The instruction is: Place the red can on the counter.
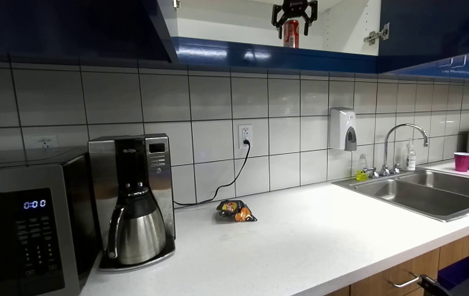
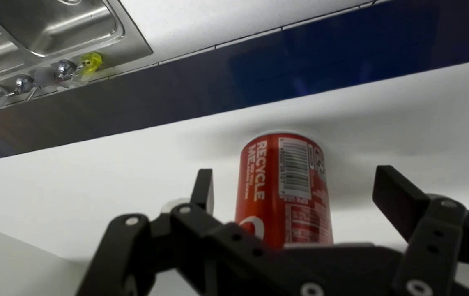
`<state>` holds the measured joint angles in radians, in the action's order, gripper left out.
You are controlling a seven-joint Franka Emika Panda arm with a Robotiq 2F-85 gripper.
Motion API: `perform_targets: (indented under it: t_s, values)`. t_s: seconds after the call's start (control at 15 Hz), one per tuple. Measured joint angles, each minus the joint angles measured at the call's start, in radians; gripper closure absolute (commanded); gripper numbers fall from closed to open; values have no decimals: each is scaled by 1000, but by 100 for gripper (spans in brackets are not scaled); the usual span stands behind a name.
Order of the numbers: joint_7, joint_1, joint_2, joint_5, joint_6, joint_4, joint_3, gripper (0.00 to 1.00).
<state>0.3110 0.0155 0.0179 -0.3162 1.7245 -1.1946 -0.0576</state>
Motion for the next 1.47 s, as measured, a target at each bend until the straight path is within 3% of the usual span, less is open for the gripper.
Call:
perform_targets:
  t_s: [0.93, 1.0, 1.27, 1.33, 1.47]
  values:
    - [10, 0, 84, -8, 0, 105, 15, 0]
    - [11, 0, 89, -8, 0, 111, 16, 20]
    - [15, 0, 102, -8, 0, 127, 18, 51]
    - [16, 0, 104, -9, 0, 129, 18, 58]
    - [19, -1, 108, -9, 0, 134, 18, 61]
